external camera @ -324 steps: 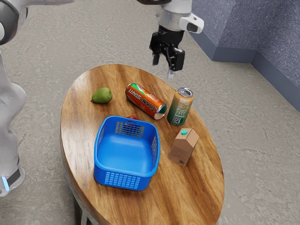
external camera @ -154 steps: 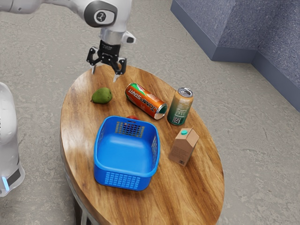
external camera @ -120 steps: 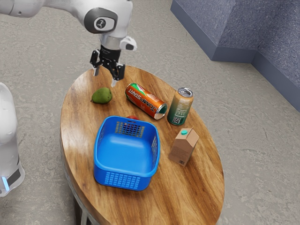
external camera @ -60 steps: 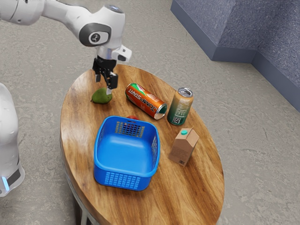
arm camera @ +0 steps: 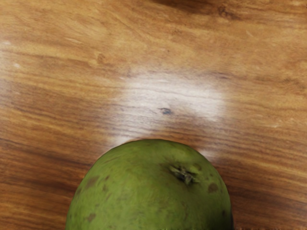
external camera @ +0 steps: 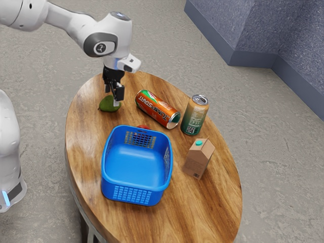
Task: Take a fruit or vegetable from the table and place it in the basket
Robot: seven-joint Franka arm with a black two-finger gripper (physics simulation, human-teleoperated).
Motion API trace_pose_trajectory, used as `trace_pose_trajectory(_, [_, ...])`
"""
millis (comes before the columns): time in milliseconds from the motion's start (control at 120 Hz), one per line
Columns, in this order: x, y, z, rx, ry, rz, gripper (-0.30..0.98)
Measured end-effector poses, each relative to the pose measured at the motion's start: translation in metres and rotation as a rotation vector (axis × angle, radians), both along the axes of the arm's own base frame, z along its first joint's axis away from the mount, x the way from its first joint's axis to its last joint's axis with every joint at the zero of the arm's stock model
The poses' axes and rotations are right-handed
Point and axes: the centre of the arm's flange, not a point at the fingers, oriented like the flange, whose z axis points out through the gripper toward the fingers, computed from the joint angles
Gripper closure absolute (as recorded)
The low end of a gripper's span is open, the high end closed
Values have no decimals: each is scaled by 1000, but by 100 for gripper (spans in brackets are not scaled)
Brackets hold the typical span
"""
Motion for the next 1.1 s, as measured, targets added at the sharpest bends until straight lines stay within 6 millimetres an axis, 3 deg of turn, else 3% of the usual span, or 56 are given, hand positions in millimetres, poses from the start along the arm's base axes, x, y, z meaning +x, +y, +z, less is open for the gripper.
trace_pose_trajectory(233, [-6,7,-8,-5,8,-21,0])
trace_pose_trajectory(842, [6,11,-32,-22,6,-59,0])
trace_pose_trajectory(992, [7,12,-32,-36,-8,-40,28])
trace_pose_trajectory(1100, [10,8,-20,-24,-34,-34,35])
